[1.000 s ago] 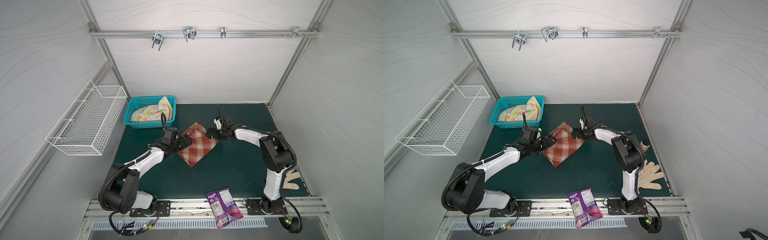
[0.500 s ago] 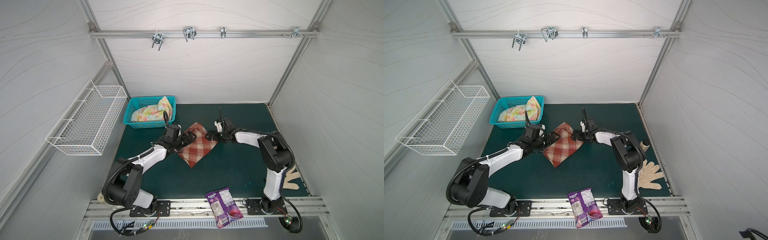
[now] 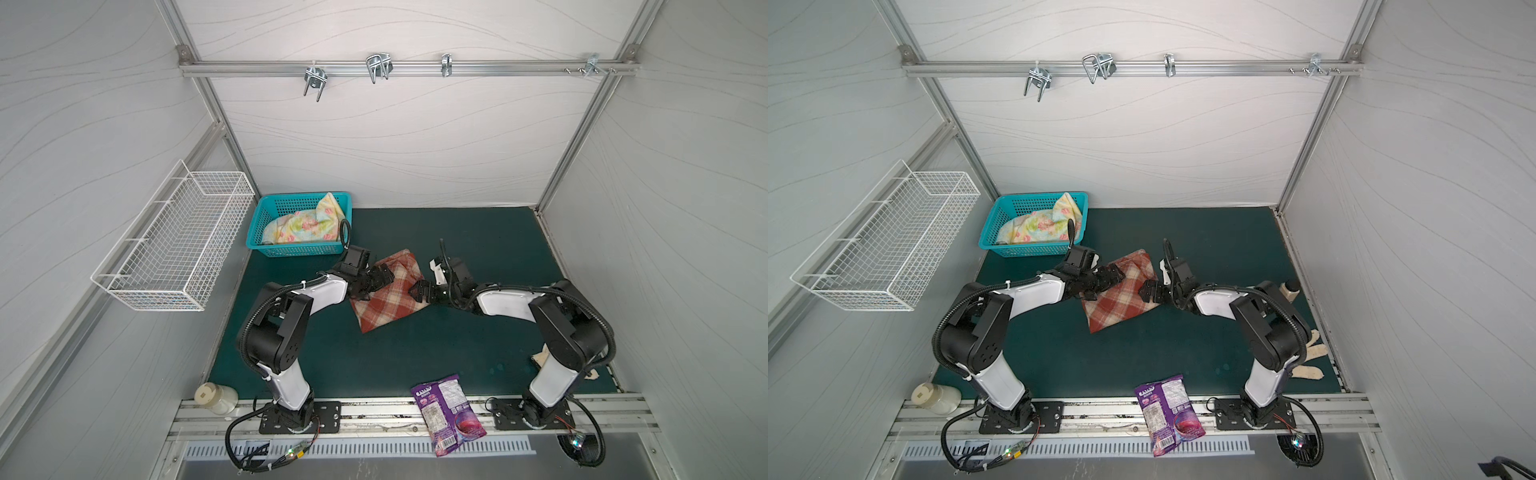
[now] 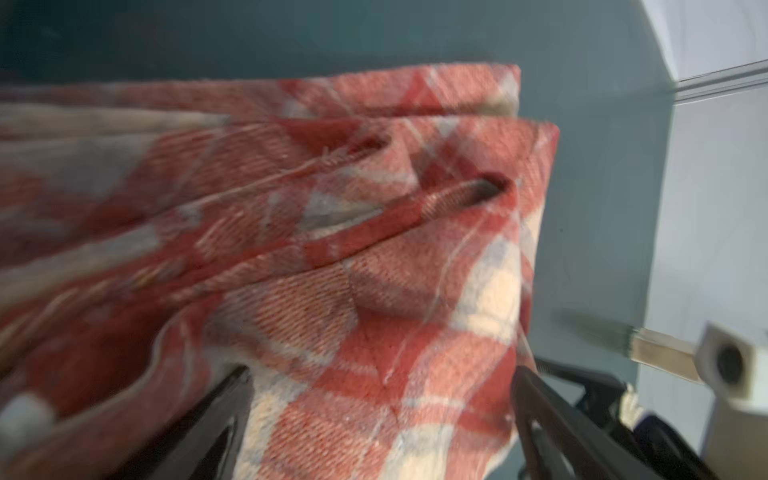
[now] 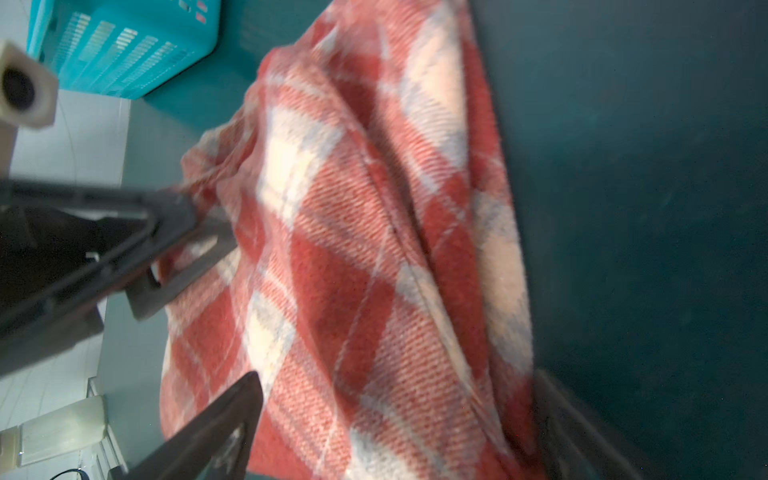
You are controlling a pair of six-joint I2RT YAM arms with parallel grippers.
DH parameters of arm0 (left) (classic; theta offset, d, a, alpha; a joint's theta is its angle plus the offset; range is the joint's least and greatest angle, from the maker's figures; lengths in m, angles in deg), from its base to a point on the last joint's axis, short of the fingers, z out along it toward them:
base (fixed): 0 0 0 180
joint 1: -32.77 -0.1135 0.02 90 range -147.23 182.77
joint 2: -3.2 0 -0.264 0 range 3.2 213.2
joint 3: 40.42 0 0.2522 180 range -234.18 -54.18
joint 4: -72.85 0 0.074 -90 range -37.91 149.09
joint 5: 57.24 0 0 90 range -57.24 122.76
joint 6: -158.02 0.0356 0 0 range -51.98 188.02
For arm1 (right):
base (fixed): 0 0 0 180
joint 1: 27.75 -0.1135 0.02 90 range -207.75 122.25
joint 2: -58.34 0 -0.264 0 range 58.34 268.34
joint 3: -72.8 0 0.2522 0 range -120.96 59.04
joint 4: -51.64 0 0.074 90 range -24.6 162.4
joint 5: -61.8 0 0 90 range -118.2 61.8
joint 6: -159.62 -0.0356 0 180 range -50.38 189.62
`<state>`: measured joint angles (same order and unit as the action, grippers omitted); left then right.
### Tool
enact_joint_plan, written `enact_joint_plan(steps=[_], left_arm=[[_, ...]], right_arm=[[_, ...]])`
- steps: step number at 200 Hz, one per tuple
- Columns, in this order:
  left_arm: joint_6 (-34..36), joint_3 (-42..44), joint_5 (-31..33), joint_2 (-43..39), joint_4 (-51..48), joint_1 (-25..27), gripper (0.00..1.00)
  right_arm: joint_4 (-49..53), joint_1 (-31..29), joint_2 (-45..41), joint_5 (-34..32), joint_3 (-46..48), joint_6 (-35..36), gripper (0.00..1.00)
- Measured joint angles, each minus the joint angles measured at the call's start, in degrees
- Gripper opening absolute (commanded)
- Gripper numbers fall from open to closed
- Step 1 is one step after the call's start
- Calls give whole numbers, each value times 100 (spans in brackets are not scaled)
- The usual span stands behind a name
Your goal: Fold and stack the skirts
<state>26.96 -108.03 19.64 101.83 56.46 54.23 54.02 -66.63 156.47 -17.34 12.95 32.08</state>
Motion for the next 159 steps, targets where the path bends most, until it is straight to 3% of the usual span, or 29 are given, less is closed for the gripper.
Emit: enact_joint_plan(steps=[37,60,101,121,159], left_arm=[[516,-286,343,22,-538,-4,97],[743,-358,356,-9,-686,-4,97],[826,-356,223,-726,-942,-4,98],[754,-269,138,-1366,-927,-4,98],[435,433,15,-2439,-730,-4,99]], right_arm=[[-184,-813,-466,-479,535,-437,99],[326,-1067,-929,-828,706,-487,99],[1246,-1008,-1360,-1453,-168,258,99],[1355,-809,-1093,-1252,-876,592,99],[1421,-192,-81,-234,-1882,745,99]])
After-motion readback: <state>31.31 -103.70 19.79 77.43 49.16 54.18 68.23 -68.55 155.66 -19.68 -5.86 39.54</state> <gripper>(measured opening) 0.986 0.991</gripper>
